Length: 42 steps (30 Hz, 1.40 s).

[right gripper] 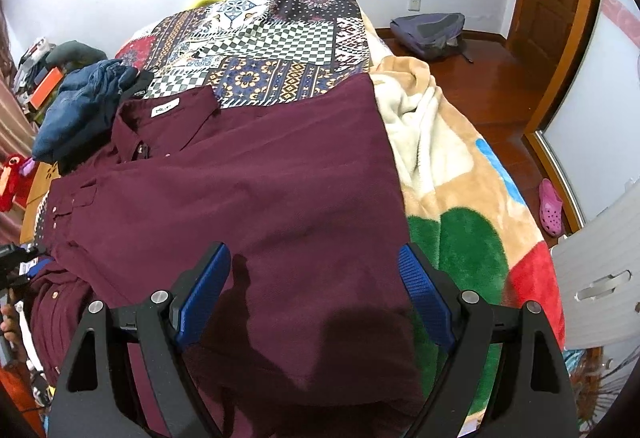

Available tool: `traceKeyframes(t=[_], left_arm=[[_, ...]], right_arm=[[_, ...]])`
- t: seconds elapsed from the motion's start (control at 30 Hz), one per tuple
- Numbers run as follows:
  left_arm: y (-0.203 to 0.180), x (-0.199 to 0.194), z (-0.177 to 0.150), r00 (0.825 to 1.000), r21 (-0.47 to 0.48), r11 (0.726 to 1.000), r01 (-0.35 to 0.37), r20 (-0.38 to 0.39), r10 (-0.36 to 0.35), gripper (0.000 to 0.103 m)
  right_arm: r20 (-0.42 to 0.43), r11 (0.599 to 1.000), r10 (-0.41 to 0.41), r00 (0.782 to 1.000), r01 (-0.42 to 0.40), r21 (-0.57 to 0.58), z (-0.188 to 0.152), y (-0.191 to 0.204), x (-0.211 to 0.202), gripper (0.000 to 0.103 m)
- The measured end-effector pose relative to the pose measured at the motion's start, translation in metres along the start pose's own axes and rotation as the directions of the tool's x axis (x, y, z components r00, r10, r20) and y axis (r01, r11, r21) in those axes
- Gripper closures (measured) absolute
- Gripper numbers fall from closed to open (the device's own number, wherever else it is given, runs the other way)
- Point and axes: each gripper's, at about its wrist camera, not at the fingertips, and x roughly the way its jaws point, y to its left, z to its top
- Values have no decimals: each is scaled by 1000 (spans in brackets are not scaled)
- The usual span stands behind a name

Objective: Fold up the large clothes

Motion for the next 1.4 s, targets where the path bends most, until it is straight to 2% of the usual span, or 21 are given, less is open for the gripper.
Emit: traceKeyframes(t=[0.07, 0.13, 0.27, 0.4, 0.43, 0.47, 0.53, 0.67, 0.8, 0.9, 0.97, 1.07, 1.17, 1.23, 1.3, 1.4], left_arm=[[0, -4, 3, 999, 12, 1000, -25, 26, 25, 56], [2, -2, 11, 997, 8, 998, -58, 43, 58, 55], [5, 13, 26, 998, -13, 999, -52, 31, 53, 55], [-6, 25, 33, 994, 31, 995, -96, 49, 95, 56], [-13, 27, 34, 990, 61, 990, -131, 61, 127, 62], [-21, 28, 33, 982, 98, 979, -179, 84, 171, 77], [-33, 25, 31, 969, 158, 959, -235, 121, 217, 90], [-56, -12, 22, 964, 214, 958, -189, 226, 140, 96], [-78, -58, 14, 936, 289, 938, -190, 341, 85, 99], [-80, -84, 9, 910, 319, 918, -234, 404, 92, 99], [-74, -81, 11, 911, 324, 910, -259, 394, 119, 98], [-54, -59, 11, 928, 325, 895, -307, 311, 205, 98], [-36, -30, 3, 915, 341, 855, -391, 242, 322, 93], [-26, -21, -1, 913, 342, 849, -404, 215, 348, 89], [-19, -18, -5, 917, 327, 858, -396, 193, 350, 87], [-17, -26, -6, 916, 319, 861, -397, 199, 348, 81]], right_arm=[[-4, 1000, 5, 1000, -5, -7, 0, 3, 2, 19], [-2, 1000, 6, 1000, -6, -16, 1, 6, 2, 19], [8, 1000, 0, 1000, 0, -29, 3, 9, -1, 19], [21, 1000, -13, 1000, 14, -22, 7, 5, -5, 19], [27, 1000, -19, 999, 19, -17, 10, 4, -7, 19], [35, 1000, -22, 999, 22, -11, 11, 2, -9, 19], [51, 1000, -23, 998, 23, -2, 15, 0, -14, 19], [63, 999, -44, 997, 45, -6, 20, -2, -16, 19], [46, 999, -45, 998, 46, -18, 19, 1, -9, 19], [21, 999, -38, 999, 38, -31, 14, 5, -1, 19], [-12, 999, -30, 999, 30, -39, 9, 7, 8, 19], [-41, 997, -56, 998, 54, -59, 3, 11, 19, 19], [-37, 996, -66, 997, 64, -66, -1, 11, 18, 19], [-42, 996, -64, 997, 62, -64, -2, 10, 15, 19], [-44, 996, -65, 997, 62, -65, -2, 9, 10, 19], [-34, 995, -69, 997, 66, -74, -4, 11, 2, 19]])
